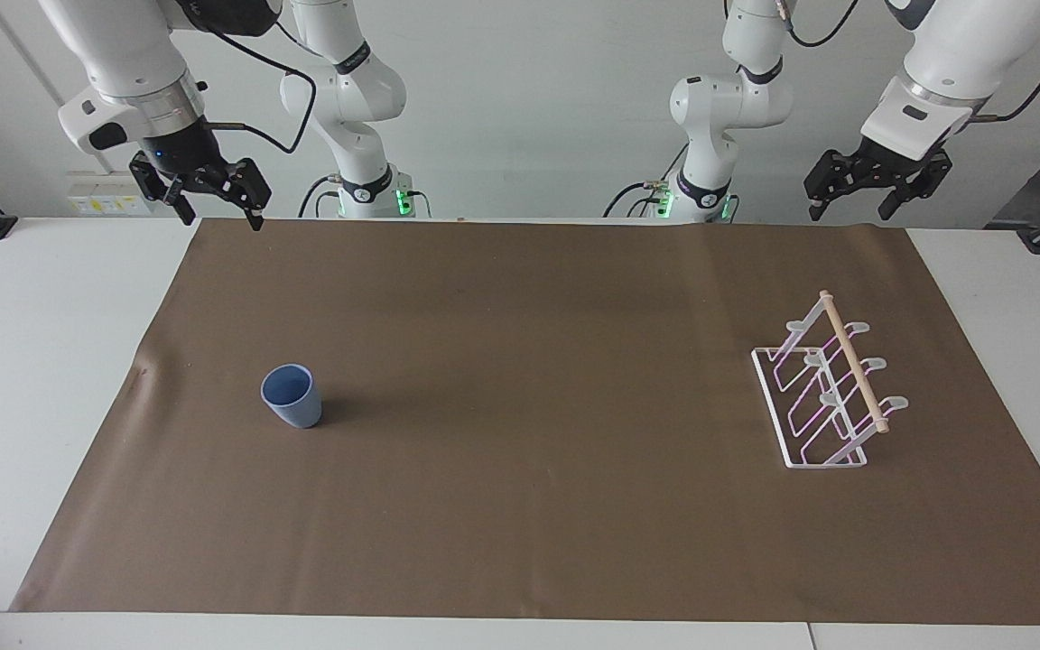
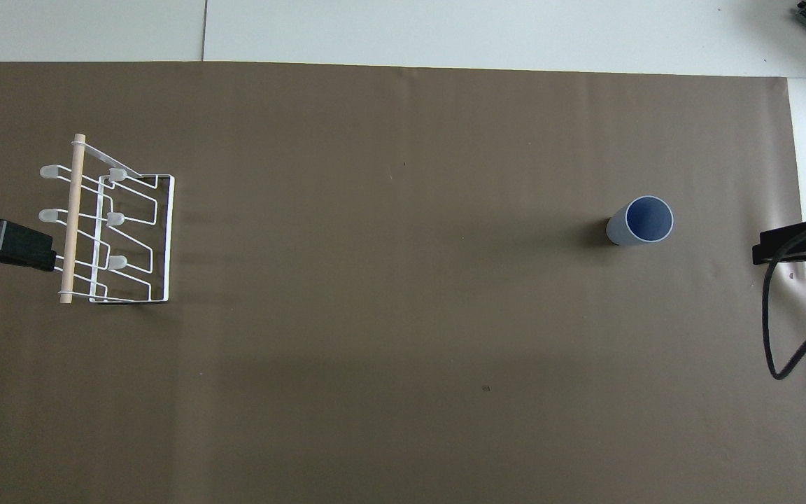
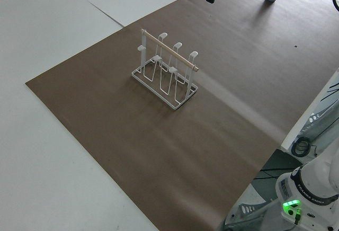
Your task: Hang cup on cup holder
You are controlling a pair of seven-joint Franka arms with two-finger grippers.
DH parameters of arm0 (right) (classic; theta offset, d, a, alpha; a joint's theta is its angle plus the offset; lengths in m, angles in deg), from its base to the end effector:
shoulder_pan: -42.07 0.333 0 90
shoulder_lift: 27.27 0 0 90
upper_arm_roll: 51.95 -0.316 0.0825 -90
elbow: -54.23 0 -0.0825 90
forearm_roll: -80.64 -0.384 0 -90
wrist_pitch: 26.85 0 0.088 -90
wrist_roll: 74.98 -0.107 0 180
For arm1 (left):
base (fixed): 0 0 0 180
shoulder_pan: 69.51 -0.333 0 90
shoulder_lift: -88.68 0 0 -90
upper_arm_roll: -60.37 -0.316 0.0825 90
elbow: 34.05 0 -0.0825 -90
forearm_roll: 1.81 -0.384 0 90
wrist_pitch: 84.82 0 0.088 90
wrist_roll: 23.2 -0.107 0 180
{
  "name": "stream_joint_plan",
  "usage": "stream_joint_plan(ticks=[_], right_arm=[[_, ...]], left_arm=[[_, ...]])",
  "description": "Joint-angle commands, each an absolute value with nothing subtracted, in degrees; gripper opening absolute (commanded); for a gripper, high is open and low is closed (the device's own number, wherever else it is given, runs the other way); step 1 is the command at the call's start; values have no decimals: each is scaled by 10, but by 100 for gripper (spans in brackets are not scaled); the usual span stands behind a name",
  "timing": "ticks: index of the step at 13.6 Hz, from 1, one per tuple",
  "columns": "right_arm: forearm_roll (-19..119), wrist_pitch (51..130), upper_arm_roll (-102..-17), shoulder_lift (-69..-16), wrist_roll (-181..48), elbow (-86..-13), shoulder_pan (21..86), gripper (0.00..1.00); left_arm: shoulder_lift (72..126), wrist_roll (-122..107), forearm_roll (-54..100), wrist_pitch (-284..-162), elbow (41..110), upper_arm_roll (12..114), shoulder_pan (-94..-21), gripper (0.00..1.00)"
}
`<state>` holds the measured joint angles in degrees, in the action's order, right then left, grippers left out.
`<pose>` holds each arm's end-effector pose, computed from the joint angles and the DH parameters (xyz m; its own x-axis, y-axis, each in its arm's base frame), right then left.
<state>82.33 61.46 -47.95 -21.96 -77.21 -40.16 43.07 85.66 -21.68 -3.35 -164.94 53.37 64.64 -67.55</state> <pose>0.5212 -0.0323 0.6357 0.9957 -0.0916 -0.0127 -0.0913 -0.9955 0.0235 0.5168 -0.0544 0.6592 0.9943 -0.0768 -0.0739 -0.0794 -0.9963 -0.0326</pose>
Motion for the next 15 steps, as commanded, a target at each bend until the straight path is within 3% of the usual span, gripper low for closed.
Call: stream_joint_plan(ticks=[1,9,15], right_arm=[[823,621,-482,-213,-770,-408,424,100],[823,635,-482,-213,-766,-412,423,100],[819,731,-483,-267,-752,-417,423,100]], left_arm=[[846,-219,-38,-1646,545,648,-679,100],[846,-213,-38,-1646,545,649,-678,100],[845,-213,-38,-1644,545,648,-680,100]])
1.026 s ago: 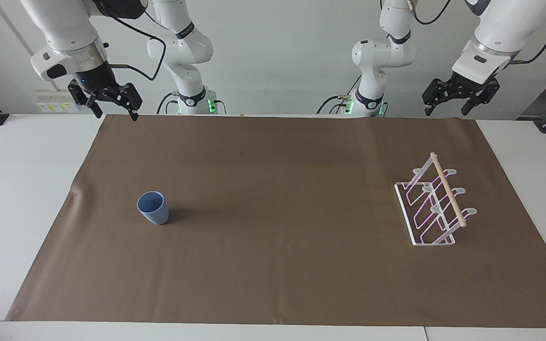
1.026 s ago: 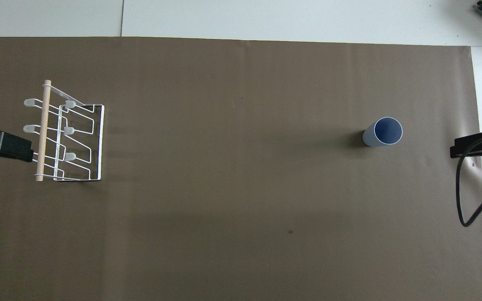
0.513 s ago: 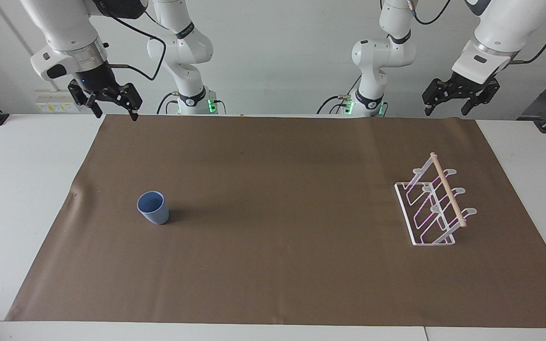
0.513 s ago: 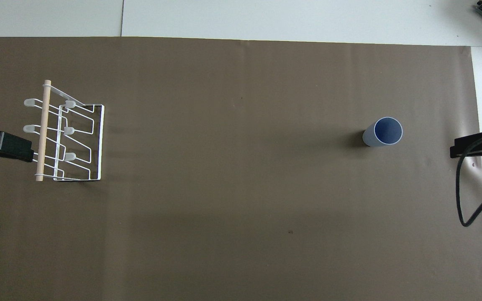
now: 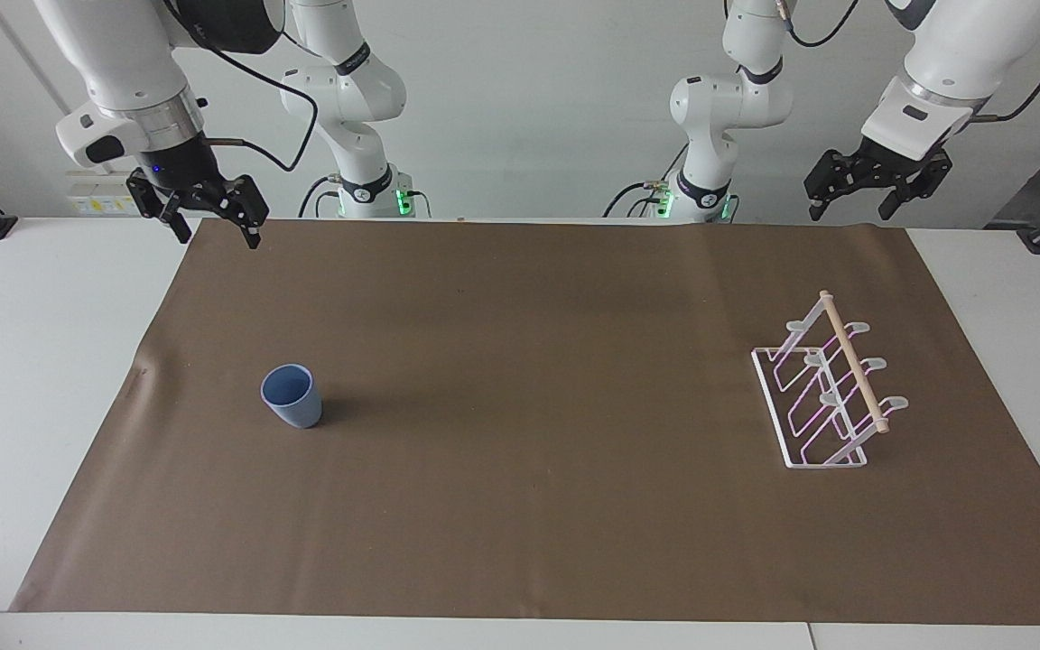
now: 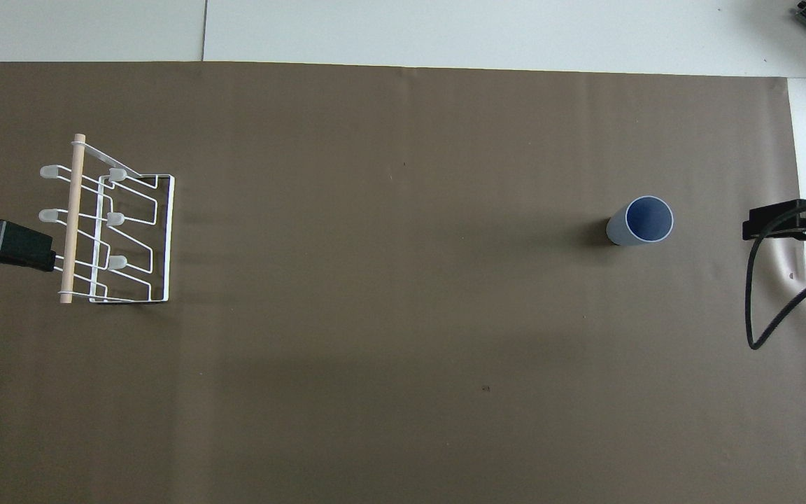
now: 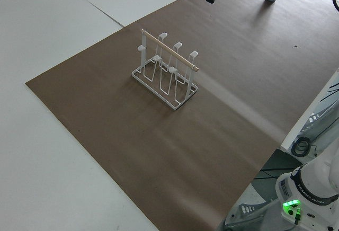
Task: Hang cup on cup holder
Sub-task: 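Reach the right gripper to the blue cup and grasp its rim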
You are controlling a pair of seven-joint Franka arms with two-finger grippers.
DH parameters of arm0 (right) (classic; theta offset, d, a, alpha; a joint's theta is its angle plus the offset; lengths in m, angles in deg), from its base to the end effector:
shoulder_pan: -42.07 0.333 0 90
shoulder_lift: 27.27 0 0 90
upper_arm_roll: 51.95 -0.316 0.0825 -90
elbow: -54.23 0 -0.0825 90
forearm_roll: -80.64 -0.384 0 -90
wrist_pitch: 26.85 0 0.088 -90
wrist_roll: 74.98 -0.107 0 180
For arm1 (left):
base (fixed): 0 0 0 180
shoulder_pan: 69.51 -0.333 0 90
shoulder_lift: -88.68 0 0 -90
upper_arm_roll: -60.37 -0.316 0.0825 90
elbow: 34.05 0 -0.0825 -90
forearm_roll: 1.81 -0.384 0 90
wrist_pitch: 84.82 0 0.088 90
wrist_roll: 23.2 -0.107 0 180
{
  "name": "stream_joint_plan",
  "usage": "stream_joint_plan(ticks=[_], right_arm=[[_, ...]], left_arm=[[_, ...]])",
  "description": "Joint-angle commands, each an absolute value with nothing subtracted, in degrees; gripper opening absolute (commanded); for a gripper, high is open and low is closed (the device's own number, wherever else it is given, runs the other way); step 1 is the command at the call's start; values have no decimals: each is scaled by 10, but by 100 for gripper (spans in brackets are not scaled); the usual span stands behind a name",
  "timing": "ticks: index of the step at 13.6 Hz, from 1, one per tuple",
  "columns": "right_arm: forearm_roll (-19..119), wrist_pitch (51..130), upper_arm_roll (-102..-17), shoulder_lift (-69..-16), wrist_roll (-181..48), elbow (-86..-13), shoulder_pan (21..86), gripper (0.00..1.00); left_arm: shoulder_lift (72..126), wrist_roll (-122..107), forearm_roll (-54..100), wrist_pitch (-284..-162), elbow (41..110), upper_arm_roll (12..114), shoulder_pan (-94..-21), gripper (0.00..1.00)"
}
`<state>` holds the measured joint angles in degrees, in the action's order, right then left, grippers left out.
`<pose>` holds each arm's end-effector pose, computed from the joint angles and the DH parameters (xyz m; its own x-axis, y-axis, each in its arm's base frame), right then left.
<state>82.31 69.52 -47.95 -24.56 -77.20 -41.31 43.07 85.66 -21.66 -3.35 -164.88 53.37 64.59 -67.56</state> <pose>0.5486 -0.0325 0.6146 0.9942 -0.0878 0.0625 -0.0894 -0.9957 0.0234 0.5168 -0.0538 0.6591 0.9943 -0.0754 -0.0749 -0.0780 -0.9964 -0.0326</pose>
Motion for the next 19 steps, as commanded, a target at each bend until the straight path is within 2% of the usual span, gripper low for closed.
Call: stream_joint_plan(ticks=[1,7,11,16,19], right_arm=[[819,745,-483,-277,-752,-417,423,100],[791,868,-483,-395,-706,-420,416,100],[790,978,-483,-398,-647,-511,415,100],[771,1029,-483,-432,-612,-540,399,100],[741,1026,-483,-434,-589,-541,399,100]], left_arm=[[845,-213,-38,-1644,545,648,-680,100],[845,-213,-39,-1644,545,648,-680,100],[845,-213,-39,-1644,545,648,-680,100],[845,-213,-38,-1644,545,648,-680,100],[845,-213,-38,-1644,545,648,-680,100]])
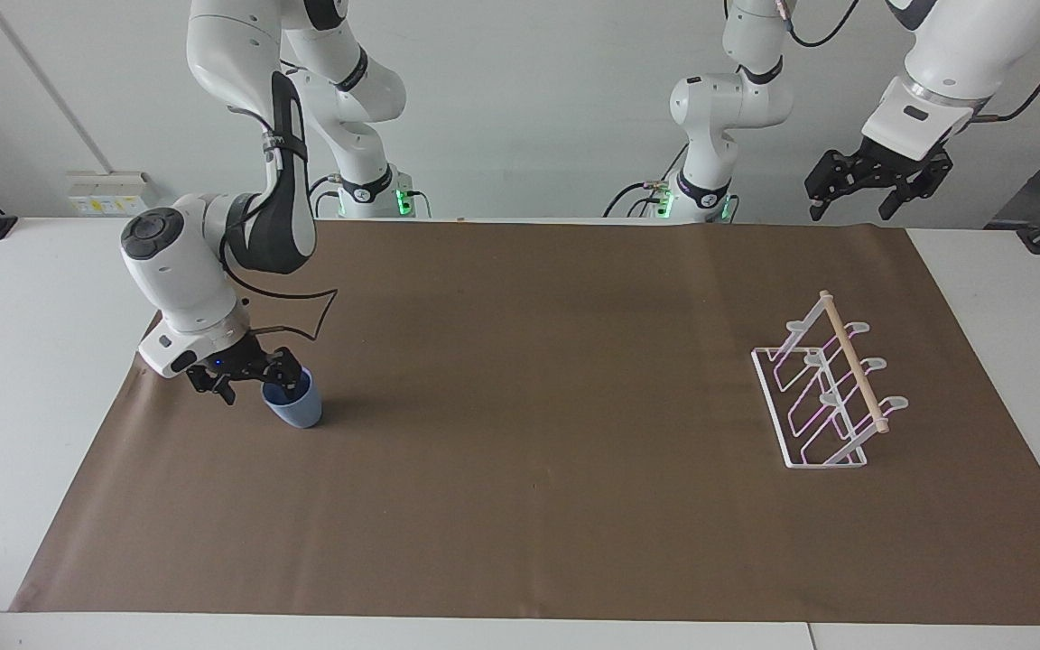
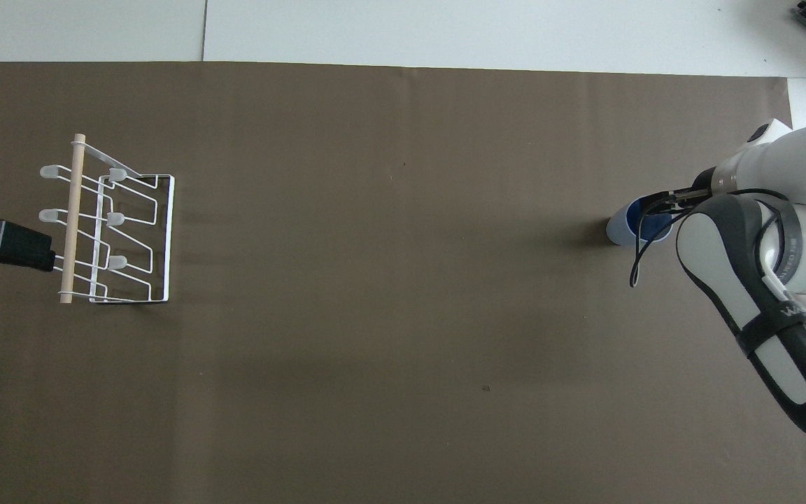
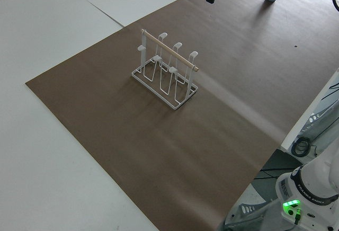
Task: Hang cup on cup holder
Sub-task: 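Reach the right gripper to the blue cup and grasp its rim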
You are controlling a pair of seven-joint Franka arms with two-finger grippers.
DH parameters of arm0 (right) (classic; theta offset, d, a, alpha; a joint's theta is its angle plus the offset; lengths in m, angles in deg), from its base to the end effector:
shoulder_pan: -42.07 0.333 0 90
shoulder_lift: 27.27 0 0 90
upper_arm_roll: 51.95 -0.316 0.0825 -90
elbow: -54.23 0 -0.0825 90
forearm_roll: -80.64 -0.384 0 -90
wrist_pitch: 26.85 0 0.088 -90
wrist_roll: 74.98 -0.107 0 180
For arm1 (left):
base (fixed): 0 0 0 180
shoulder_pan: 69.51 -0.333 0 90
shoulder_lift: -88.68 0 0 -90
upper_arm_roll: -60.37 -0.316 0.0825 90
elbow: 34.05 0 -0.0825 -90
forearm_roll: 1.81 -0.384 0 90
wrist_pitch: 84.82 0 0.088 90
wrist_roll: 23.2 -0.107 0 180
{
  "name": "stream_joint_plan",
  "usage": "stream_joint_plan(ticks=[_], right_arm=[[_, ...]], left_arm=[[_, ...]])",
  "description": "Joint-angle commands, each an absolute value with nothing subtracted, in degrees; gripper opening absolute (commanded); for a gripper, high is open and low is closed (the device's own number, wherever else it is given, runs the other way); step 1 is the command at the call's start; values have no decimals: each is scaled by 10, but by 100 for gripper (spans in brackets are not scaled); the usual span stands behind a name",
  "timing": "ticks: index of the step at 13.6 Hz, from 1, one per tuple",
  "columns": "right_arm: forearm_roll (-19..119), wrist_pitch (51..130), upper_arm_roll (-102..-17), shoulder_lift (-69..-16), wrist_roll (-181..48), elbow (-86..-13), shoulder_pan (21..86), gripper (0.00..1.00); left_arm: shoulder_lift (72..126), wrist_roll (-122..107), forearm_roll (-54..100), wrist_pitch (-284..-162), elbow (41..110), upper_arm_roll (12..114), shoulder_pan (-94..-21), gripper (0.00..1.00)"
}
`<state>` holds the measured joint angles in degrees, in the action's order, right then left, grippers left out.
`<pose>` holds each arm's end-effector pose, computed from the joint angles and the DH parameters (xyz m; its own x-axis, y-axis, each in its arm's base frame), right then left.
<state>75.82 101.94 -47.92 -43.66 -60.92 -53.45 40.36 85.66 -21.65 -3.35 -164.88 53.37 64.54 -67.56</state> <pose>0.6265 -0.0581 0.3672 0.9910 0.0970 0.0918 0.1000 -0.9946 -0.0284 0.5168 -0.0534 0.6591 0.9944 -0.0744 -0.0749 -0.0770 -0.9965 -0.0326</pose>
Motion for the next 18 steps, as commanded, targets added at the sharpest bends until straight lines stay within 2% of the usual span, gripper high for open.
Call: stream_joint_plan(ticks=[1,3,4,5,6,11,16,18], right_arm=[[741,1022,-483,-434,-589,-541,399,97],[741,1018,-483,-433,-580,-542,399,68],[741,1013,-483,-432,-566,-541,398,48],[741,1007,-483,-432,-553,-539,398,22],[739,1002,-483,-432,-556,-537,398,0],[724,992,-485,-430,-544,-527,400,0],[719,902,-506,-403,-537,-469,409,0],[668,862,-517,-400,-539,-424,409,0]], left_arm=[[845,-213,-38,-1644,545,648,-680,100],[845,-213,-38,-1644,545,648,-680,100],[845,-213,-38,-1644,545,648,-680,100],[845,-213,-38,-1644,545,648,-680,100],[845,-213,-38,-1644,545,648,-680,100],[845,-213,-38,-1644,545,648,-680,100],[845,-213,-38,-1644,545,648,-680,100],[845,-213,-38,-1644,545,648,-680,100]])
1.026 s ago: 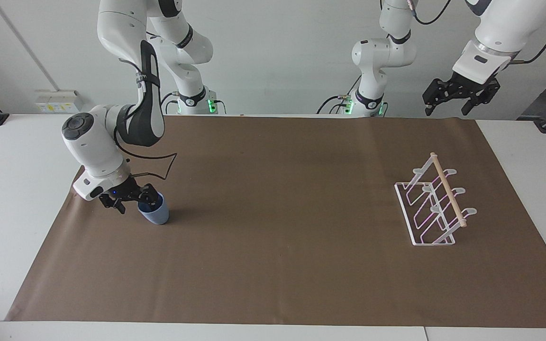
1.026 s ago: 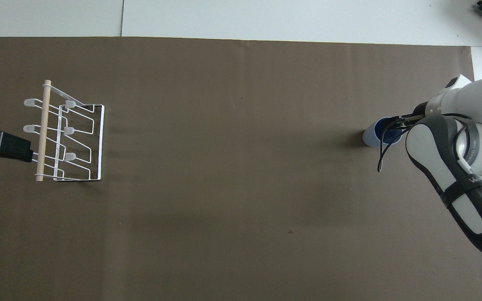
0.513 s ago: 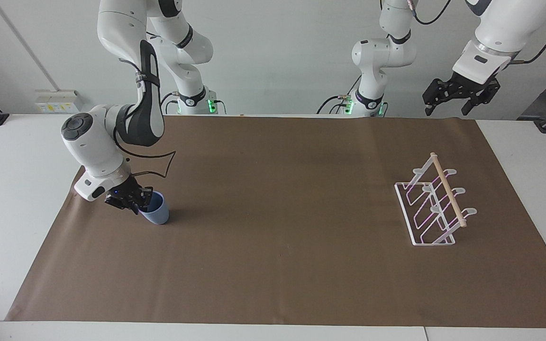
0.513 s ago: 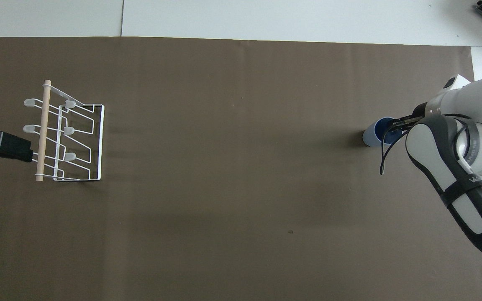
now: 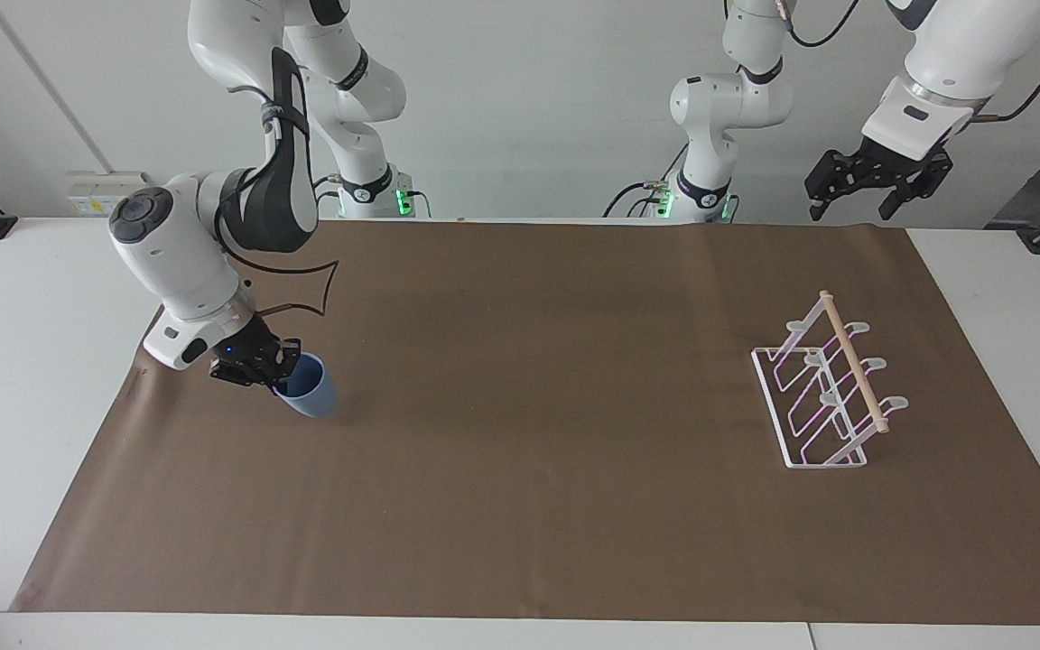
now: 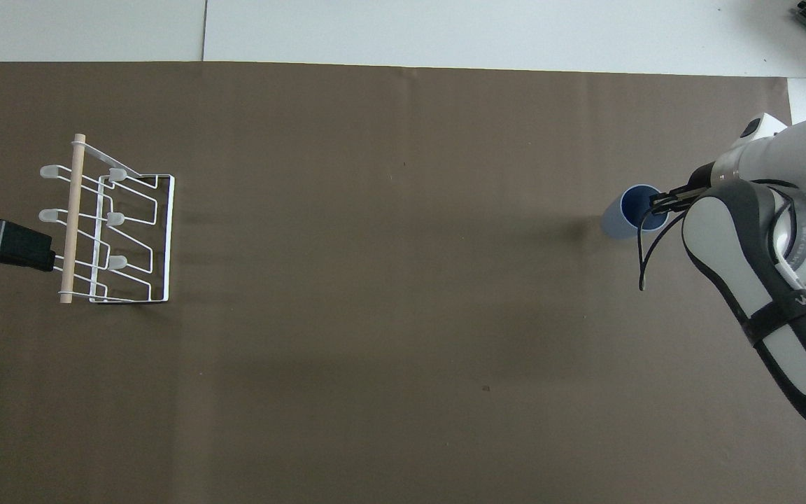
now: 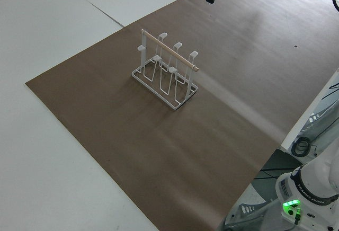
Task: Hang cup on cup holder
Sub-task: 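Lift the blue cup with the right gripper and tip it sideways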
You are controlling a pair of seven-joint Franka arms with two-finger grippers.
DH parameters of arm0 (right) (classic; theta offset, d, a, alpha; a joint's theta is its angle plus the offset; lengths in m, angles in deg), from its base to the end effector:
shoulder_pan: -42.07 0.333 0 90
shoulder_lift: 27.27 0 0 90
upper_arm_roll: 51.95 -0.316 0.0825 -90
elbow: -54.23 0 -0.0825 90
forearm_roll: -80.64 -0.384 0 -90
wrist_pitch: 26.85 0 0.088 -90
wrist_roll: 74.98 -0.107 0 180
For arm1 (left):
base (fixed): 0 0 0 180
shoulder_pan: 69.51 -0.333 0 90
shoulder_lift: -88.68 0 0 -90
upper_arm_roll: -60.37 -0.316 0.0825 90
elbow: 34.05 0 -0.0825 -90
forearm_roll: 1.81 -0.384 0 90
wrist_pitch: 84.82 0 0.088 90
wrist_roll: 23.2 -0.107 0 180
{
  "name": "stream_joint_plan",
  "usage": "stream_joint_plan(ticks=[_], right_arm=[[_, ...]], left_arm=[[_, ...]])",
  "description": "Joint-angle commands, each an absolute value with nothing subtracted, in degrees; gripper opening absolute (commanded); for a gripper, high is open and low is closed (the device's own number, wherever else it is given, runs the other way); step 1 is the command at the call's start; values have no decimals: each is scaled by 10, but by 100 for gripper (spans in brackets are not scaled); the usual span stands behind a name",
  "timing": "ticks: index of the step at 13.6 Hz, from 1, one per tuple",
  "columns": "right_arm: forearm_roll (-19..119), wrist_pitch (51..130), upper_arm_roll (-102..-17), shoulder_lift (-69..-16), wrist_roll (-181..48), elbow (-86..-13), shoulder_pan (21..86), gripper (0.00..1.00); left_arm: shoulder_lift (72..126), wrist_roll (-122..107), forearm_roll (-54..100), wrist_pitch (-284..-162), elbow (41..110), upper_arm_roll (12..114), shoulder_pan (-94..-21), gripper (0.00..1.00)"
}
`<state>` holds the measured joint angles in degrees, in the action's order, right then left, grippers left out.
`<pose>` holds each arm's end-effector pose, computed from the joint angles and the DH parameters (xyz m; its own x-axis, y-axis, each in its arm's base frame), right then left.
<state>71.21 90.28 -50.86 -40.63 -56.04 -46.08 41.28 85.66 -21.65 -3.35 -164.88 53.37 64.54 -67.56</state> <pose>0.6327 -0.0109 0.4420 0.9707 0.2187 0.0994 0.2299 -0.9658 -0.1200 0.5168 -0.0534 0.6591 0.9944 -0.0744 -0.0749 -0.0770 -0.9965 -0.0326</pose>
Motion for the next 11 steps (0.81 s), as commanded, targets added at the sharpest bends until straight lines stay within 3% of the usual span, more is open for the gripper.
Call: stream_joint_plan(ticks=[1,5,11], right_arm=[[645,846,-517,-402,-543,-403,409,0],[527,782,-519,-399,-547,-368,409,0],[329,721,-536,-384,-616,-372,411,0]], left_arm=[[845,-213,-38,-1644,545,648,-680,100],[845,-213,-38,-1644,545,648,-680,100],[845,-211,-38,-1650,545,648,-673,100]])
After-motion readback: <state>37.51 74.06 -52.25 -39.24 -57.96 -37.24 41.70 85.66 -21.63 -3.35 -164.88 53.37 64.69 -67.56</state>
